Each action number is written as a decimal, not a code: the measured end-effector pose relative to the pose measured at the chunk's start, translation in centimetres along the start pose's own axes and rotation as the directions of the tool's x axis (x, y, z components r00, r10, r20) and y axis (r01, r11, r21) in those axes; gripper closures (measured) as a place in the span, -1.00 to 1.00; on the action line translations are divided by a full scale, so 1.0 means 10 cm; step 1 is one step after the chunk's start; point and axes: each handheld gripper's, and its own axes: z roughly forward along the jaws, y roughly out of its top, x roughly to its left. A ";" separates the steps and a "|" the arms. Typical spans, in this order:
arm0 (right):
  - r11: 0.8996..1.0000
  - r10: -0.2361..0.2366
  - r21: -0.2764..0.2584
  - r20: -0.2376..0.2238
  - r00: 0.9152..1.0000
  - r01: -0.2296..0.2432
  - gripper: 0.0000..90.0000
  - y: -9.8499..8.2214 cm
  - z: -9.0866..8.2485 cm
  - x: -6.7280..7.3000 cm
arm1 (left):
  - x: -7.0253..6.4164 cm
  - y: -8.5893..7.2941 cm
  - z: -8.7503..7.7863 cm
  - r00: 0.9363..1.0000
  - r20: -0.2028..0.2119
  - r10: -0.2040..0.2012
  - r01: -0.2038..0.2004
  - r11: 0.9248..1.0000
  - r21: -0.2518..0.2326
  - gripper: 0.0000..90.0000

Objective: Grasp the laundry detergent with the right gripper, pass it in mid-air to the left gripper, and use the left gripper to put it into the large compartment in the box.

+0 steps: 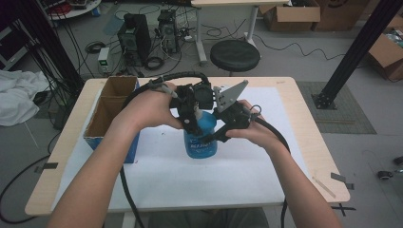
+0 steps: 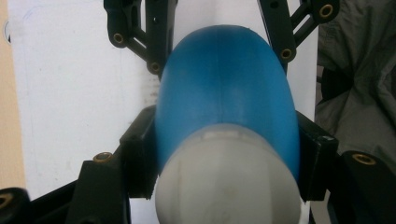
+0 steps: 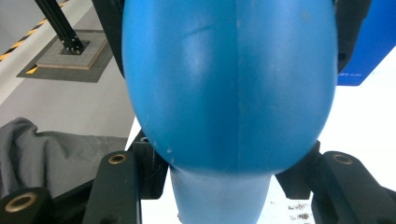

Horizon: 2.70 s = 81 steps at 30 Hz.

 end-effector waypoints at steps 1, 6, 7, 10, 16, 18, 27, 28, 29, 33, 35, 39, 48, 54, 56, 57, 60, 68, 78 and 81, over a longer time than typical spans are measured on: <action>1.000 0.002 0.001 0.000 1.000 -0.002 0.02 0.00 0.00 0.00 | 0.00 0.00 0.00 1.000 0.001 -0.001 0.001 1.000 0.001 -0.15; 1.000 0.007 0.000 -0.003 1.000 -0.007 0.02 0.00 0.01 -0.02 | 0.01 0.00 0.00 1.000 0.004 -0.011 0.011 1.000 0.005 -0.15; 1.000 0.006 0.000 -0.005 1.000 -0.006 0.01 0.00 0.01 -0.02 | 0.01 0.00 0.00 1.000 0.006 -0.010 0.010 1.000 0.007 -0.15; 1.000 0.005 -0.006 -0.005 1.000 -0.005 0.01 0.00 0.00 -0.02 | 0.02 0.00 -0.01 1.000 0.004 -0.013 0.013 1.000 -0.003 -0.14; 1.000 0.002 -0.030 0.004 1.000 -0.002 -0.02 0.01 -0.01 -0.02 | 0.03 0.01 -0.07 1.000 -0.002 -0.023 0.023 1.000 -0.009 -0.14; 0.999 0.009 -0.038 0.015 1.000 -0.009 -0.14 0.01 -0.01 -0.02 | 0.04 0.00 -0.09 0.999 -0.007 -0.038 0.038 0.999 -0.013 -0.14; 0.995 0.068 0.061 0.091 0.994 -0.073 -0.53 -0.05 -0.08 -0.05 | 0.18 -0.12 -0.32 0.976 -0.010 -0.216 0.216 0.976 0.020 -0.14; 0.993 0.072 0.081 0.107 0.992 -0.081 -0.52 -0.07 -0.10 -0.05 | 0.21 -0.15 -0.36 0.969 -0.017 -0.246 0.247 0.969 0.026 -0.14; 0.990 0.083 0.104 0.118 0.989 -0.096 -0.52 -0.09 -0.12 -0.06 | 0.23 -0.19 -0.39 0.958 -0.025 -0.284 0.285 0.958 0.026 -0.14; 0.966 0.101 0.219 0.167 0.981 -0.137 -0.51 -0.18 -0.19 -0.08 | 0.36 -0.39 -0.59 0.893 -0.071 -0.444 0.447 0.894 0.035 -0.14; 0.946 0.107 0.284 0.183 0.977 -0.156 -0.50 -0.24 -0.21 -0.08 | 0.45 -0.55 -0.71 0.829 -0.093 -0.551 0.555 0.832 0.022 -0.14; 0.900 0.113 0.393 0.202 0.973 -0.186 -0.46 -0.36 -0.27 -0.08 | 0.57 -0.82 -0.91 0.705 -0.131 -0.697 0.702 0.712 -0.012 -0.14; 0.824 0.136 0.503 0.273 0.952 -0.262 -0.47 -0.60 -0.50 -0.12 | 0.78 -1.42 -1.21 0.365 -0.217 -0.905 0.923 0.382 -0.043 -0.14; 0.778 0.130 0.562 0.292 0.947 -0.280 -0.48 -0.71 -0.63 -0.13 | 0.85 -1.72 -1.25 0.211 -0.248 -0.945 0.972 0.229 -0.048 -0.14; 0.770 0.131 0.572 0.293 0.947 -0.284 -0.48 -0.73 -0.66 -0.12 | 0.86 -1.80 -1.24 0.182 -0.265 -0.947 0.978 0.201 -0.049 -0.14; 0.769 0.130 0.573 0.294 0.947 -0.284 -0.48 -0.73 -0.68 -0.12 | 0.86 -1.82 -1.24 0.171 -0.273 -0.947 0.981 0.191 -0.047 -0.14; 0.762 0.128 0.581 0.296 0.946 -0.285 -0.48 -0.75 -0.72 -0.12 | 0.87 -1.91 -1.21 0.140 -0.278 -0.950 0.986 0.158 -0.044 -0.14; 0.760 0.132 0.579 0.306 0.943 -0.294 -0.47 -0.75 -0.81 -0.11 | 0.87 -2.06 -1.13 0.109 -0.274 -0.956 0.992 0.124 -0.038 -0.14; 0.764 0.134 0.573 0.310 0.941 -0.297 -0.47 -0.75 -0.83 -0.09 | 0.86 -2.12 -0.94 0.103 -0.276 -0.956 0.993 0.116 -0.031 -0.14; 0.764 0.136 0.572 0.312 0.940 -0.300 -0.47 -0.76 -0.83 -0.08 | 0.86 -2.15 -0.84 0.109 -0.271 -0.956 0.993 0.118 -0.017 -0.14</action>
